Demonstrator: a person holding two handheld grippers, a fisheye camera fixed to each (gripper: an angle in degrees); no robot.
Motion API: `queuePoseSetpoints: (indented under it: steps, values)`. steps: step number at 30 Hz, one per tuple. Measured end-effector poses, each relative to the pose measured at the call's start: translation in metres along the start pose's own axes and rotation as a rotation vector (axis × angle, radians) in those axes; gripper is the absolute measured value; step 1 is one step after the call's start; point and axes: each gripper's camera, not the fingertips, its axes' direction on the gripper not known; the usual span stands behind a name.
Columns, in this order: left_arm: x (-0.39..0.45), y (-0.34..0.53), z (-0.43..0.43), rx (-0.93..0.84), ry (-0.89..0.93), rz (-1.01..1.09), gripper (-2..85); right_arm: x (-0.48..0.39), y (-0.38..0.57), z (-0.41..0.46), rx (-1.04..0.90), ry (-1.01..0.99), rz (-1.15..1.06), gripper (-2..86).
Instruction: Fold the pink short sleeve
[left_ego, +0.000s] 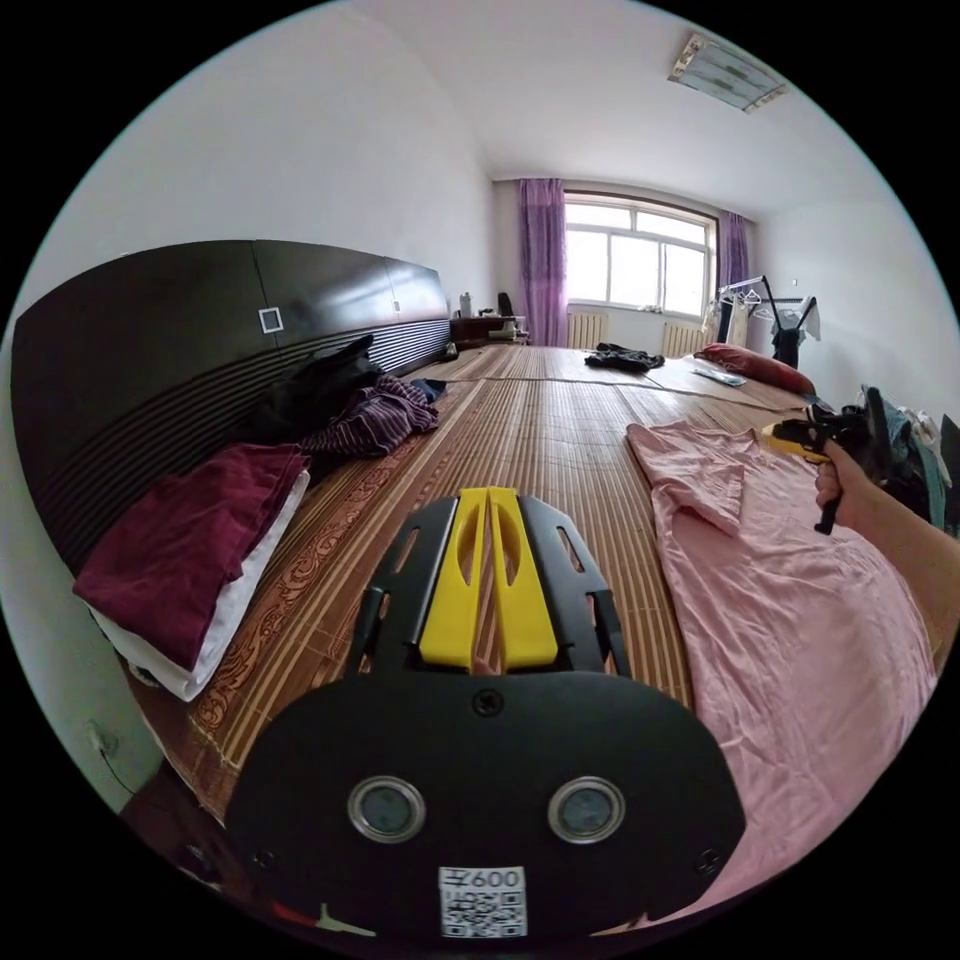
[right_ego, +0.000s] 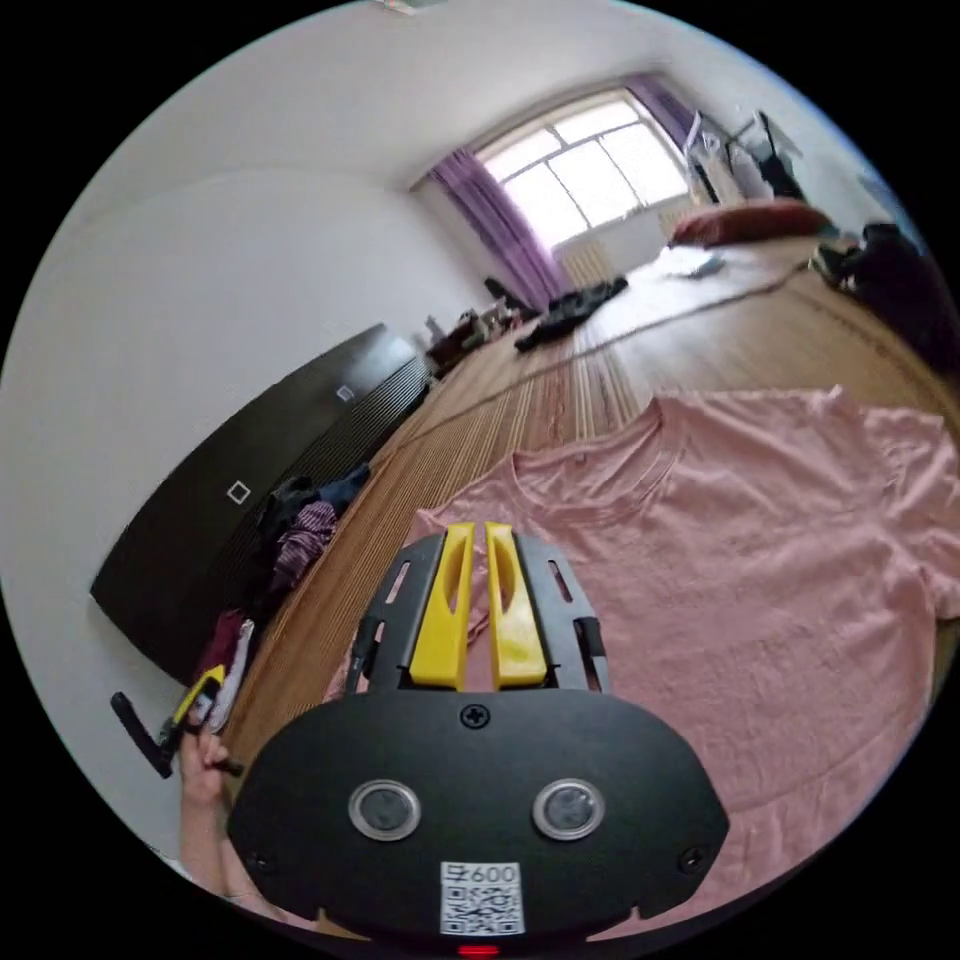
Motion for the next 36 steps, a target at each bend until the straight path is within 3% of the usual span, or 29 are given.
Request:
queuePoseSetpoints:
  steps: [6, 8, 12, 16, 20, 28, 32, 36]
  values:
    - [0.02, -0.008, 0.01, -0.077, 0.058, 0.026, 0.3, -0.176, 0.113, 0.049, -0.335, -0.09, -0.804, 2.3]
    - [0.028, -0.01, 0.009, -0.075, 0.054, 0.041, 0.3, -0.236, 0.187, 0.072, -0.413, 0.012, -1.165, 3.2]
    - [0.033, -0.014, 0.009, -0.08, 0.066, 0.031, 0.3, -0.265, 0.268, 0.115, -0.511, 0.174, -1.485, 4.4]
    - [0.033, -0.019, 0.011, -0.091, 0.083, -0.006, 0.3, -0.249, 0.307, 0.162, -0.694, 0.211, -1.442, 3.2]
    - [0.04, -0.025, 0.012, -0.091, 0.101, -0.029, 0.3, -0.24, 0.323, 0.146, -0.533, 0.124, -1.347, -0.1]
    - [0.09, -0.038, 0.018, -0.139, 0.13, 0.134, 0.5, -0.183, 0.315, 0.108, -0.481, -0.108, -1.121, 0.2]
    - [0.117, -0.042, 0.005, -0.247, 0.374, 0.24, 1.0, -0.141, 0.283, 0.097, -0.412, -0.051, -0.975, 0.2]
    - [0.129, -0.051, -0.002, -0.098, 0.403, 0.151, 1.6, -0.108, 0.254, 0.098, -0.376, -0.03, -0.906, 0.1]
